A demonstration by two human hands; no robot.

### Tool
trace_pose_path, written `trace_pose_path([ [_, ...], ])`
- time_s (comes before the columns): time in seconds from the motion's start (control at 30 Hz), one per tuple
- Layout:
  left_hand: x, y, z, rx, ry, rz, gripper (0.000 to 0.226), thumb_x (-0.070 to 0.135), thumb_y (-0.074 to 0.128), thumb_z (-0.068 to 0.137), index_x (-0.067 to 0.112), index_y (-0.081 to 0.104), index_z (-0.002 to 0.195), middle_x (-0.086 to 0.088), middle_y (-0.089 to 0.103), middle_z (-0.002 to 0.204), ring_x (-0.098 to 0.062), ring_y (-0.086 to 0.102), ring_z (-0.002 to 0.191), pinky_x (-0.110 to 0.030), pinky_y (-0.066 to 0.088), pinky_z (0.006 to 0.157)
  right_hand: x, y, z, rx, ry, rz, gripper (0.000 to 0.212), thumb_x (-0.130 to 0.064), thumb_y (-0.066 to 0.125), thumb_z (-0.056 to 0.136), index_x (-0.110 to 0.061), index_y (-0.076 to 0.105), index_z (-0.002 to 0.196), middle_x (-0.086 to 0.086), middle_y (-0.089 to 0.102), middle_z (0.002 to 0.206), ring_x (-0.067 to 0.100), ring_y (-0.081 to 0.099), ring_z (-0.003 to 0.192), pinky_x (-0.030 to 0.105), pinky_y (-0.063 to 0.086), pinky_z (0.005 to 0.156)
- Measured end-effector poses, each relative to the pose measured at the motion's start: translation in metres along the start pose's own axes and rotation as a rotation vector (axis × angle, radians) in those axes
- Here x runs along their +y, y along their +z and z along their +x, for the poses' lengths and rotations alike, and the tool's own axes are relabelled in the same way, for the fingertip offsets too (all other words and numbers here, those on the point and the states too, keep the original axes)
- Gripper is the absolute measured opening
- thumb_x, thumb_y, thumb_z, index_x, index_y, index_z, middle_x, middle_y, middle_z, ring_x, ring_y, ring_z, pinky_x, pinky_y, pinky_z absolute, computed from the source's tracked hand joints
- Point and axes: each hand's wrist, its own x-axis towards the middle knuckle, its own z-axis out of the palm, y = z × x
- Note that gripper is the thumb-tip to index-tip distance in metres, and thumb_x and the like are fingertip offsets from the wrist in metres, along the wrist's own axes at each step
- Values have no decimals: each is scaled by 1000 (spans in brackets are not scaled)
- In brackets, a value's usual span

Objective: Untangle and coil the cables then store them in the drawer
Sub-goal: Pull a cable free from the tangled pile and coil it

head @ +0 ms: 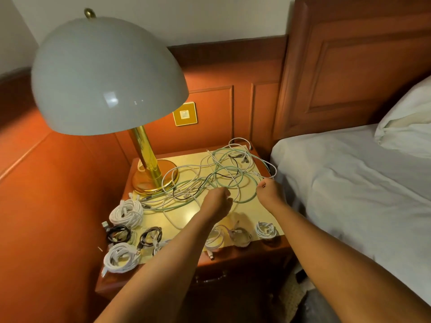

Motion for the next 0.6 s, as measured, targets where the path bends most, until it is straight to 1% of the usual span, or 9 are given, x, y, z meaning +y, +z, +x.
trace_pose_path([
  [0.07,-3,12,16,-20,19,36,32,20,59,94,7,60,124,-13,63,120,-29,58,110,-33,49,85,5,9,21,9,29,-3,19,-9,46,94,0,60,102,21,64,106,34,54,86,36,47,75],
  [0.13,-6,22,31,-4,46,91,37,26,61,94,10,58,127,-12,62,119,-29,54,112,-36,49,87,9,15,43,37,59,10,23,-12,46,96,-2,57,114,22,62,118,37,58,101,36,46,79],
  [0.23,-10,31,48,25,75,187,39,33,59,94,12,57,126,-10,60,119,-28,50,112,-37,48,87,10,18,70,112,123,1,31,-19,44,101,-1,52,126,22,58,129,39,55,116,41,46,90],
  [0.3,-14,33,55,15,88,244,36,32,57,94,10,57,123,-10,60,117,-28,50,109,-39,49,86,10,16,87,166,202,6,38,-22,45,101,2,50,131,23,54,133,40,52,122,44,45,97],
  [0.37,-18,34,60,-28,104,281,31,26,54,95,8,57,120,-12,59,115,-29,52,104,-41,50,84,14,18,101,195,301,33,43,-26,46,101,6,50,130,26,54,132,41,54,121,48,46,99],
  [0.43,-22,35,64,-71,109,281,27,25,51,96,7,56,116,-13,57,112,-30,54,98,-41,50,81,19,19,110,188,387,55,46,-30,47,100,6,53,127,26,58,128,41,57,117,50,49,97],
  [0.47,-23,35,66,-82,107,269,27,26,51,96,7,56,115,-13,56,111,-29,54,96,-41,50,80,21,19,113,183,412,63,44,-30,48,100,5,54,126,25,59,127,41,58,116,50,50,96],
  [0.53,-23,36,68,-86,96,255,26,28,53,95,8,55,113,-12,56,109,-29,55,93,-41,51,78,23,18,117,170,466,112,39,-20,49,99,5,52,128,24,57,129,39,57,118,45,50,97],
  [0.6,-24,38,69,-88,82,252,25,28,53,95,9,55,112,-12,56,109,-28,55,93,-40,51,77,24,16,117,162,495,163,41,-14,49,98,6,46,133,24,53,134,38,54,123,44,49,99],
])
